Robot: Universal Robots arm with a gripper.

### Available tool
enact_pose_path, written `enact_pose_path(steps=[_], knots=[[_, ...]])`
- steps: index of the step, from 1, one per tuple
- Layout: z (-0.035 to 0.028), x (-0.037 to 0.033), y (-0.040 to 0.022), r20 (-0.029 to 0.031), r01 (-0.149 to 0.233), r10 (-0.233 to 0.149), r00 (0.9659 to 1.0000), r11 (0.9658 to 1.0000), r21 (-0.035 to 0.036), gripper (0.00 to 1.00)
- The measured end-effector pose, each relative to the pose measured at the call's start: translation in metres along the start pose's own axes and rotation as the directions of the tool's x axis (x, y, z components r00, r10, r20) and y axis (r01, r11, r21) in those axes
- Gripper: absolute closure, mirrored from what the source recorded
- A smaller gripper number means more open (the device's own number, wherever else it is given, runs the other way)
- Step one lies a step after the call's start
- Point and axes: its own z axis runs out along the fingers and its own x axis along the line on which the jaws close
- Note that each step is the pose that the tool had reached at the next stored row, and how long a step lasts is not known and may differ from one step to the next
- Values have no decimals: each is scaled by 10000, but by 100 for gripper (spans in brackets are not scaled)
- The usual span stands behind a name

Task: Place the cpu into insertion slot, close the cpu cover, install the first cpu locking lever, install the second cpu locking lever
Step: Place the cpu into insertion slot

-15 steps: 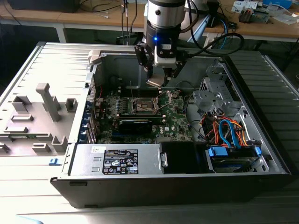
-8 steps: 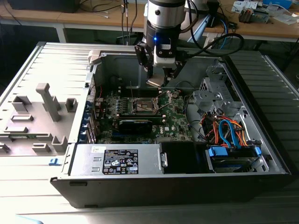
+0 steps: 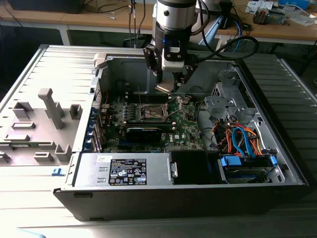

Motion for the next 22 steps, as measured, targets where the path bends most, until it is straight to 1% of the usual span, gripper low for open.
enact_pose_path(steps=[9,22], knots=[[4,0,0,41,-323,322,9995,9995,22,45],[9,0,0,98,-760,759,9971,9971,52,45]])
